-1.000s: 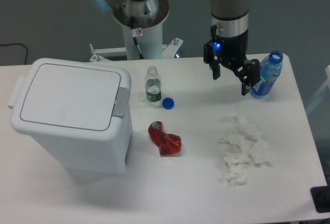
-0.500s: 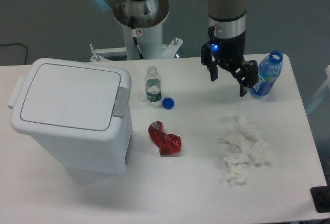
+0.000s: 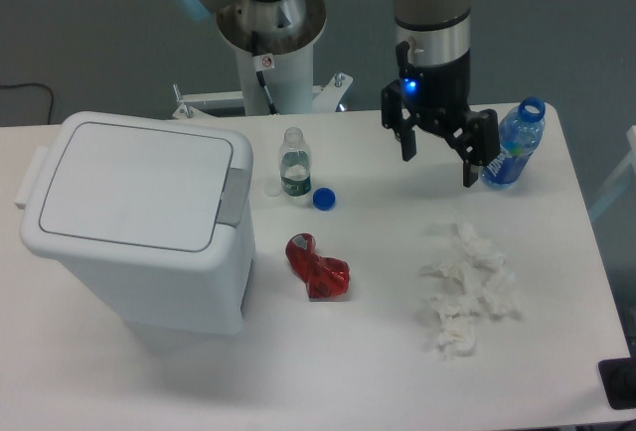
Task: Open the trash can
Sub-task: 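Move the open gripper toward the trash can lid's hinge edge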
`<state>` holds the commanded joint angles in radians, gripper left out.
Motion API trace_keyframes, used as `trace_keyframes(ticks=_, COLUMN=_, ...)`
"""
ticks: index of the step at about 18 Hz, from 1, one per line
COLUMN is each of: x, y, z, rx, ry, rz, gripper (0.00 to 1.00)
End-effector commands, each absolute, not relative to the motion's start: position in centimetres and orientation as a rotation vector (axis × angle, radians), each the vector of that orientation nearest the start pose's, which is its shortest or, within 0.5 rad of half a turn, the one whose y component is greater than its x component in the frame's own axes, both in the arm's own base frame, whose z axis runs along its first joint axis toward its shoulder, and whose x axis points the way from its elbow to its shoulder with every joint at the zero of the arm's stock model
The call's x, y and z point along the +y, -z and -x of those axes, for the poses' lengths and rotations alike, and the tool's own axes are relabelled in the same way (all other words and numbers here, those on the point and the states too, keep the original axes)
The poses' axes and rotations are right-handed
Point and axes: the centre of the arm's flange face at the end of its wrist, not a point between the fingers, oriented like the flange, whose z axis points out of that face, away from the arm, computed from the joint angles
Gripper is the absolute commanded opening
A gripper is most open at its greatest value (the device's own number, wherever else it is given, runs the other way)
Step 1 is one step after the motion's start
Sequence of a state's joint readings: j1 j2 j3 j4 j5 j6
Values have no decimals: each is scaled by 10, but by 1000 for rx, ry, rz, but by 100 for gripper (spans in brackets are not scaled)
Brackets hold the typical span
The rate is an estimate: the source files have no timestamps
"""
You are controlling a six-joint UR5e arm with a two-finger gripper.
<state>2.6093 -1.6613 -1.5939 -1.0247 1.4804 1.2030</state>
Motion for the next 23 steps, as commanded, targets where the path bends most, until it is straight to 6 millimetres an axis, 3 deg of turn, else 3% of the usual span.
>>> trace_keyframes(ticks=21, x=465, y=-526, z=353, rx=-583, ry=-151, rz=2534, gripper=100)
trace_keyframes(ticks=23, x=470, y=-522, z=348, rx=-645, ry=-84, rz=2507, gripper=100)
